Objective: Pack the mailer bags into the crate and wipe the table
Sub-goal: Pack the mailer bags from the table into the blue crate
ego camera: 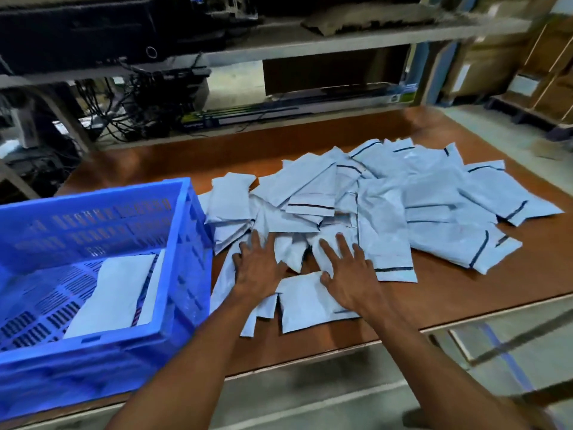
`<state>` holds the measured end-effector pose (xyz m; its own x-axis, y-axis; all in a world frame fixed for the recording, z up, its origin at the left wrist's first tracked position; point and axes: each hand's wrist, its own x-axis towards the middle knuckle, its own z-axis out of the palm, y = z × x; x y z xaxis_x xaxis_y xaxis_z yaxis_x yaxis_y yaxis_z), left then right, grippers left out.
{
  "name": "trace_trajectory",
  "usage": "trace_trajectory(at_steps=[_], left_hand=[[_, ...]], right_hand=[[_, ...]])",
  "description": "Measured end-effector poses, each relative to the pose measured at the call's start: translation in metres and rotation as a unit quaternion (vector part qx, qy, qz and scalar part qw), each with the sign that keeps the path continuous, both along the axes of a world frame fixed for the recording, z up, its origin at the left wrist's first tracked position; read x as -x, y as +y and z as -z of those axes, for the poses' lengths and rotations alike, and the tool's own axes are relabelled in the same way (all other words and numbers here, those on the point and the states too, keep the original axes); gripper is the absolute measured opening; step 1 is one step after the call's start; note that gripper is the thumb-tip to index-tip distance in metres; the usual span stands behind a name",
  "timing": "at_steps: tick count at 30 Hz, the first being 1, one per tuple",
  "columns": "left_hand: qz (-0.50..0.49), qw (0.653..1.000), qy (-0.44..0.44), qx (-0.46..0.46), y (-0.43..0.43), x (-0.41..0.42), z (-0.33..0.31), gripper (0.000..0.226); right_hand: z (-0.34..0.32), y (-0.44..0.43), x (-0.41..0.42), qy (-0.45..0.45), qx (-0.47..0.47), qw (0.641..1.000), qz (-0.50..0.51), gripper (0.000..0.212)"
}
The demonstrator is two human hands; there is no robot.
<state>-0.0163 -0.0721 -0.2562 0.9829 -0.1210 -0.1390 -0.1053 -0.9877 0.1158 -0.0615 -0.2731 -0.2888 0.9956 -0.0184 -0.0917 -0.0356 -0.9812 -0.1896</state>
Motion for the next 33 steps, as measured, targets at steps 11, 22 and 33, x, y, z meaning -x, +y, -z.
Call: trace_trajectory(at_steps=[11,22,33], left_hand=[[-0.035,0.999,0.015,0.017,0.012,0.055,0.005,0.087],[-0.038,0.994,-0.095,0.03,0.026,0.089,-0.072,0.073],[-0.1,0.928,-0.289,0.212,0.269,0.076,-0.223,0.08]], right_hand=[[-0.004,0.032,0.037,-0.067,-0.032,0.996,-0.042,0.072],[-0.058,0.049,0.045,-0.171,-0.091,0.981,-0.027,0.062],[-0.215,0.231,0.01,-0.317,-0.239,0.901,-0.175,0.062]])
